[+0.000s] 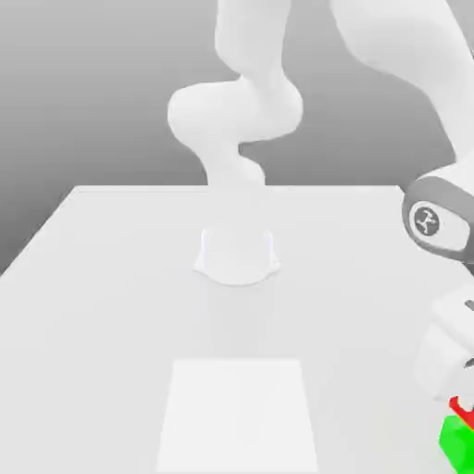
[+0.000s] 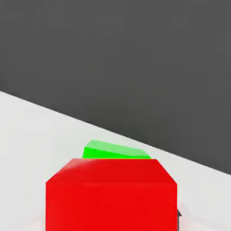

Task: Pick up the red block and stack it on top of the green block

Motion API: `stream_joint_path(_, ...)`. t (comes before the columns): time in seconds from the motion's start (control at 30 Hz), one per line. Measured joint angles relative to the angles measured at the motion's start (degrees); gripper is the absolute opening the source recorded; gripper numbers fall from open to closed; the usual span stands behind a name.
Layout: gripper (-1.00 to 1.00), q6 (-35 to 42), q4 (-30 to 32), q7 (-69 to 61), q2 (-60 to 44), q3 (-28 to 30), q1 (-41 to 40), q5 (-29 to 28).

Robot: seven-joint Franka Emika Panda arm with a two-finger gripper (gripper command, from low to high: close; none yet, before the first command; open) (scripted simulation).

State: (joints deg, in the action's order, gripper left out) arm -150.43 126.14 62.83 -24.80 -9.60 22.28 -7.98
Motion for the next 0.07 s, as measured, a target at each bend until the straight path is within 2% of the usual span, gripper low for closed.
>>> stream_joint_path(0.07,1.0,0.0,0.0,0.0,0.0,0.0,0.0,0.0)
